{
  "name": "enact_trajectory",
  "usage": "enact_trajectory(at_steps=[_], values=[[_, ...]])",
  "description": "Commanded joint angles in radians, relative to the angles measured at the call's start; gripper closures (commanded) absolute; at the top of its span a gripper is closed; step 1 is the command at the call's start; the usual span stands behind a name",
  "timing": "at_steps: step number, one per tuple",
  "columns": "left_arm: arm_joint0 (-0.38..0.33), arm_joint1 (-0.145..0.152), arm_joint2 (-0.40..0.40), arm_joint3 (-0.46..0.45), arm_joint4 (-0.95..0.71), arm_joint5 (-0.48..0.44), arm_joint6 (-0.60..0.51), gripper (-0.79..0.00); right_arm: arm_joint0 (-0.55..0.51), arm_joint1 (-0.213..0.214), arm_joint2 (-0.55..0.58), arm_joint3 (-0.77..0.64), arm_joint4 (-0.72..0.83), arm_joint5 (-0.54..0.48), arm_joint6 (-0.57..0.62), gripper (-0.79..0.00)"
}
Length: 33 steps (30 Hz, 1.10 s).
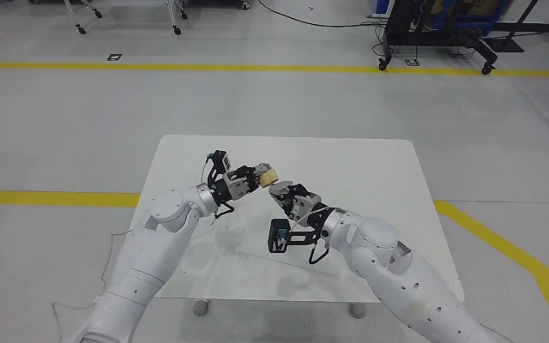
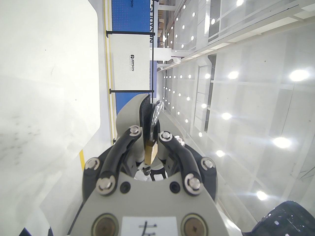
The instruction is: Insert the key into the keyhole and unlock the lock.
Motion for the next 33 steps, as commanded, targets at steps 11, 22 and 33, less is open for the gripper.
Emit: enact_trajectory(at_steps=[11, 22, 33], values=[[0.005, -0.001, 0.0, -0.011, 0.029, -0.027, -0.015, 0.0, 0.0, -0.016, 0.043, 0.065, 0.267, -0.006, -0.108, 0.0], [0.022, -0.001, -0.014, -0.036, 0.053, -0.12, -0.027, 0.0, 0.023, -0.028, 0.08, 0.238, 0.627, -0.128, -0.361, 0.0], [0.051, 0.002, -0.039, -0.071, 0.082, -0.231, -0.026, 0.0, 0.076, -0.045, 0.068, 0.409, 0.853, -0.301, -0.536, 0.0]])
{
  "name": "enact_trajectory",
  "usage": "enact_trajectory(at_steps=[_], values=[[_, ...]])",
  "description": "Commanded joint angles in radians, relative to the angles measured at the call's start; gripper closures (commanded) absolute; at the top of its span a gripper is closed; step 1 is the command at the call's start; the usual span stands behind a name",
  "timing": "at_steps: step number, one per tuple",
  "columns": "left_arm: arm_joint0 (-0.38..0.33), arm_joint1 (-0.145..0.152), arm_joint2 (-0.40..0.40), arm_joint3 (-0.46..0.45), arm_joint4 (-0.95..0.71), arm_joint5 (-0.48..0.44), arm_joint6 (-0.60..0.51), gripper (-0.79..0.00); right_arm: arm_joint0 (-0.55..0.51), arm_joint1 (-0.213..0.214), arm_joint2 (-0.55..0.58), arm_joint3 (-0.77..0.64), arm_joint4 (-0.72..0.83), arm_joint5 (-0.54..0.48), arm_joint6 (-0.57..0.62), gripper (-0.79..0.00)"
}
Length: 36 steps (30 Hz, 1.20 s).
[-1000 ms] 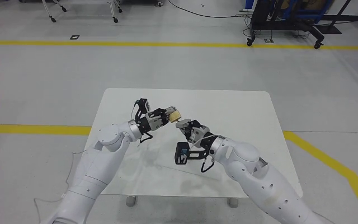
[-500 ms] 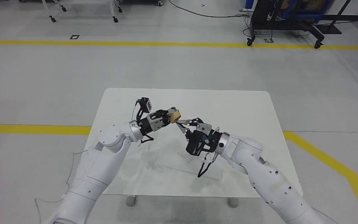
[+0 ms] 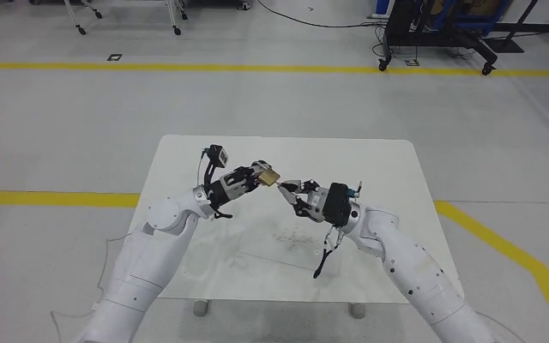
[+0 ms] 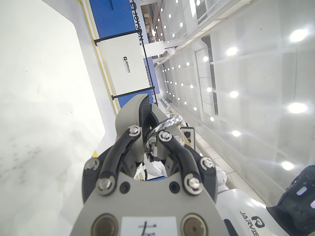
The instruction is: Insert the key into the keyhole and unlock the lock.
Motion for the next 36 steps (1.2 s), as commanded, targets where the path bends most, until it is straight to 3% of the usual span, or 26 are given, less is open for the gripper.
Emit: enact_trajectory(at_steps=[1, 9, 10, 12, 17, 21, 22, 25, 26, 30, 33, 36], values=[[0.005, 0.0, -0.003, -0.005, 0.0, -0.008, -0.002, 0.0, 0.008, -0.002, -0.004, 0.015, 0.004, -0.004, -0.005, 0.0], [0.012, 0.001, -0.012, -0.011, -0.007, -0.012, -0.009, 0.0, 0.015, -0.002, 0.003, 0.012, -0.062, 0.027, 0.01, 0.0], [0.013, 0.001, -0.014, -0.011, -0.011, -0.009, -0.01, 0.0, 0.011, 0.0, 0.006, 0.004, -0.073, 0.033, 0.015, -0.12], [0.012, 0.001, -0.017, -0.009, -0.019, -0.004, -0.011, 0.0, 0.002, 0.003, 0.015, -0.011, -0.098, 0.047, 0.025, -0.228], [0.011, -0.001, -0.023, -0.005, -0.048, 0.003, -0.025, 0.0, -0.025, 0.012, 0.041, -0.058, -0.153, 0.075, 0.053, -0.259], [0.008, -0.002, -0.024, 0.0, -0.062, 0.004, -0.036, 0.0, -0.048, 0.018, 0.058, -0.098, -0.192, 0.09, 0.081, -0.388], [0.008, -0.002, -0.024, 0.0, -0.063, 0.003, -0.037, 0.0, -0.054, 0.02, 0.065, -0.108, -0.199, 0.095, 0.085, -0.508], [0.006, -0.002, -0.022, 0.005, -0.059, 0.014, -0.038, 0.0, -0.078, 0.028, 0.1, -0.145, -0.221, 0.111, 0.08, -0.742], [0.005, -0.002, -0.02, 0.006, -0.051, 0.02, -0.036, 0.0, -0.091, 0.032, 0.119, -0.161, -0.229, 0.12, 0.076, -0.785], [-0.003, -0.003, -0.004, 0.013, 0.002, 0.057, -0.021, 0.0, -0.166, 0.054, 0.234, -0.245, -0.232, 0.125, 0.052, -0.785], [-0.016, -0.002, 0.021, 0.028, 0.097, 0.143, 0.028, 0.0, -0.228, 0.072, 0.331, -0.314, -0.227, 0.086, 0.065, -0.785], [-0.032, -0.002, 0.068, 0.014, 0.257, 0.26, 0.11, 0.0, -0.228, 0.072, 0.331, -0.314, -0.227, 0.086, 0.065, -0.785]])
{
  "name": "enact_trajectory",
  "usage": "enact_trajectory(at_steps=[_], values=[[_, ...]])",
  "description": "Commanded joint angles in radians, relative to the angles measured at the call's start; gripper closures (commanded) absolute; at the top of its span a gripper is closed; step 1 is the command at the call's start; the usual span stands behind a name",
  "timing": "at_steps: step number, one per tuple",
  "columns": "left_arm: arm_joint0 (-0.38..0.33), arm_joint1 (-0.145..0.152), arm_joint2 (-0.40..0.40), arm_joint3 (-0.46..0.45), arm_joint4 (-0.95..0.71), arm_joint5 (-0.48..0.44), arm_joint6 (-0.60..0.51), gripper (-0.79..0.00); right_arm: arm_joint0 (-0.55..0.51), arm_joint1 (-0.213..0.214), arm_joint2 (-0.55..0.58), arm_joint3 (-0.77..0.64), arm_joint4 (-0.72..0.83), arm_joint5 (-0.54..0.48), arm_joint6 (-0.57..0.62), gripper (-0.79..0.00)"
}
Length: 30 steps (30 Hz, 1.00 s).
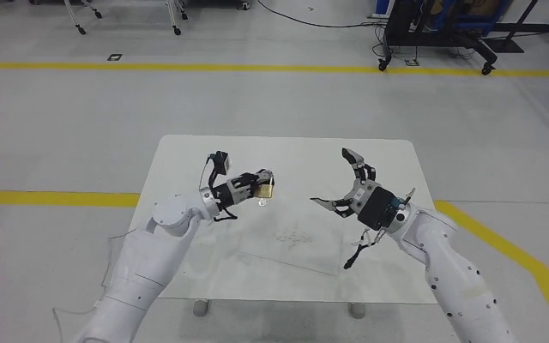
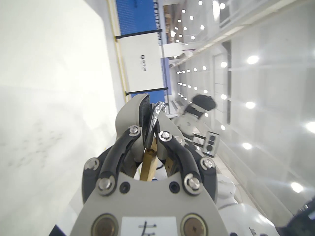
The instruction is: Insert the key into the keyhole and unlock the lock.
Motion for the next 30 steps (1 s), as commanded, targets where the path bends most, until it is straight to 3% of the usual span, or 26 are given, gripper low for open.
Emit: enact_trajectory(at_steps=[1, 7, 14, 15, 16, 17, 18, 25, 30], values=[[-0.003, -0.001, 0.038, -0.021, 0.112, 0.093, 0.05, 0.0, 0.003, -0.001, -0.013, 0.004, 0.0, 0.002, -0.001, -0.785], [-0.033, -0.004, 0.134, -0.055, 0.33, 0.333, 0.058, 0.0, 0.003, -0.001, -0.013, 0.004, 0.0, 0.002, -0.001, -0.785], [-0.089, -0.018, 0.211, 0.004, 0.398, 0.439, -0.02, 0.0, 0.003, -0.001, -0.013, 0.004, 0.0, 0.002, -0.001, -0.785], [-0.096, -0.019, 0.221, 0.013, 0.407, 0.451, -0.03, -0.089, 0.003, -0.001, -0.013, 0.004, 0.0, 0.002, -0.001, -0.785], [-0.104, -0.021, 0.232, 0.025, 0.423, 0.468, -0.038, -0.372, 0.003, -0.001, -0.013, 0.004, 0.0, 0.002, -0.001, -0.785], [-0.108, -0.022, 0.237, 0.029, 0.435, 0.48, -0.036, -0.757, 0.003, -0.001, -0.013, 0.004, 0.0, 0.002, -0.001, -0.785], [-0.11, -0.023, 0.244, 0.031, 0.445, 0.499, -0.037, -0.785, 0.003, -0.001, -0.013, 0.004, 0.0, 0.002, -0.001, -0.785], [-0.079, -0.018, 0.22, -0.047, 0.421, 0.54, -0.047, -0.785, 0.003, -0.001, -0.013, 0.004, 0.0, 0.002, -0.001, -0.785], [-0.026, 0.002, 0.124, -0.108, 0.317, 0.456, -0.097, -0.785, 0.003, -0.001, -0.013, 0.004, 0.0, 0.002, -0.001, -0.785]])
